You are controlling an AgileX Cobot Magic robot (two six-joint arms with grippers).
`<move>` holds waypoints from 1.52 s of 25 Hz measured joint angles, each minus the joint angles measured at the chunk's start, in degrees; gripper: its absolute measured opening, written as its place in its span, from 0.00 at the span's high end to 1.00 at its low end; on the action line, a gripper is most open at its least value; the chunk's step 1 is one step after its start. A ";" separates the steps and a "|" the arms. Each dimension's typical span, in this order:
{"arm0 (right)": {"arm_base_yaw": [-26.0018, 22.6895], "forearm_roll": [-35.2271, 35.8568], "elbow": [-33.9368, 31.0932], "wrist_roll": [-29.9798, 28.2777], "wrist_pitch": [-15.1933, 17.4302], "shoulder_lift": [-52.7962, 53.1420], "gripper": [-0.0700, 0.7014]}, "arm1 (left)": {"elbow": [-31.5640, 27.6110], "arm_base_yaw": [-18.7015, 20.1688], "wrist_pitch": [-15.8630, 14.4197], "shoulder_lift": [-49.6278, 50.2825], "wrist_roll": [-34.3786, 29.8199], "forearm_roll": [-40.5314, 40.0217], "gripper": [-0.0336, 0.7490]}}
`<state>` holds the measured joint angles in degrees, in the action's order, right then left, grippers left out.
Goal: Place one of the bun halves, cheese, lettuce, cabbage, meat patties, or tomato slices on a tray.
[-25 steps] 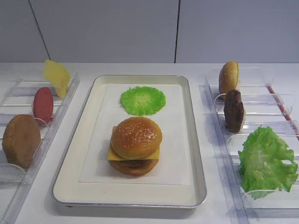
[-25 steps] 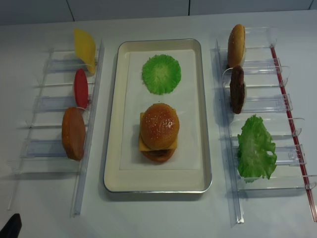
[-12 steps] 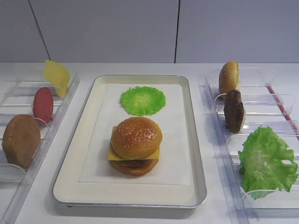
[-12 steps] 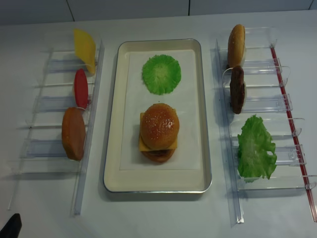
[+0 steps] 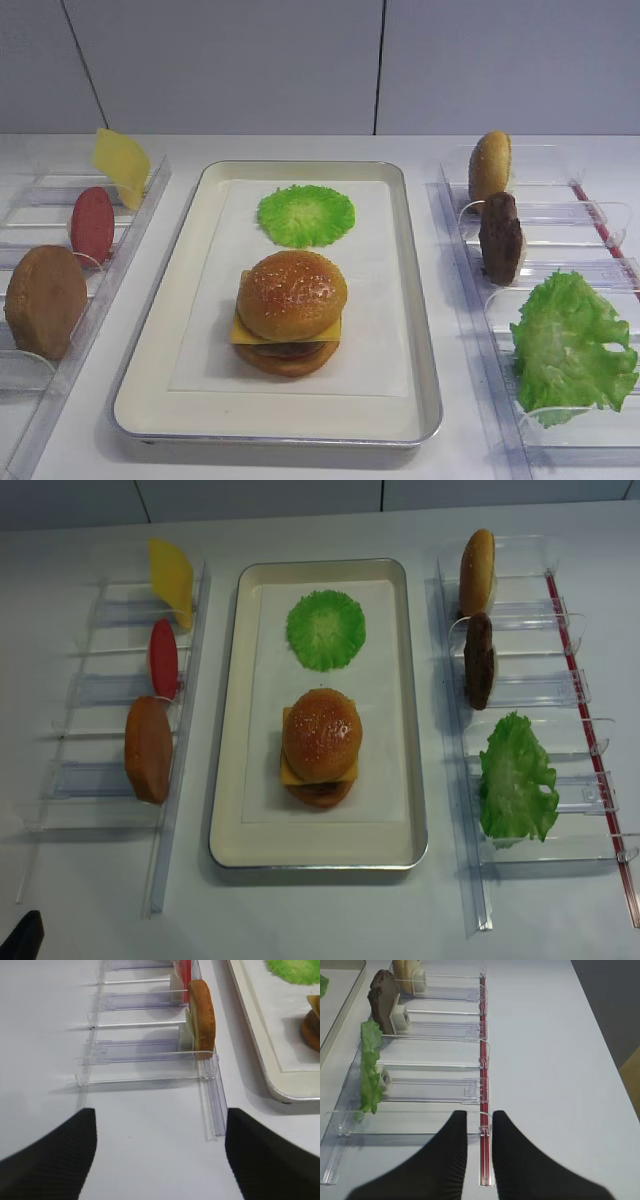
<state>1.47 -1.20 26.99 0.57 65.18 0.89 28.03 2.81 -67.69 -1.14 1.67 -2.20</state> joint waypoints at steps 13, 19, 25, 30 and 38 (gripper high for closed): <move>-0.10 0.10 0.00 0.00 0.10 0.00 0.48 | 0.00 0.00 0.00 0.00 0.00 0.00 0.33; -0.23 1.20 0.00 0.00 0.10 0.00 0.45 | 0.00 0.00 0.00 0.00 0.00 0.00 0.33; -0.23 1.20 0.00 0.00 0.10 0.00 0.45 | 0.00 0.00 0.00 0.00 0.00 0.00 0.33; -0.23 1.20 0.00 0.00 0.10 0.00 0.45 | 0.00 0.00 0.00 0.00 0.00 0.00 0.33; -0.23 1.50 0.00 0.00 0.10 0.00 0.45 | 0.00 0.00 0.00 0.00 0.00 0.00 0.33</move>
<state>1.24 0.31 26.99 0.57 65.29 0.89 28.03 2.81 -67.69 -1.14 1.67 -2.20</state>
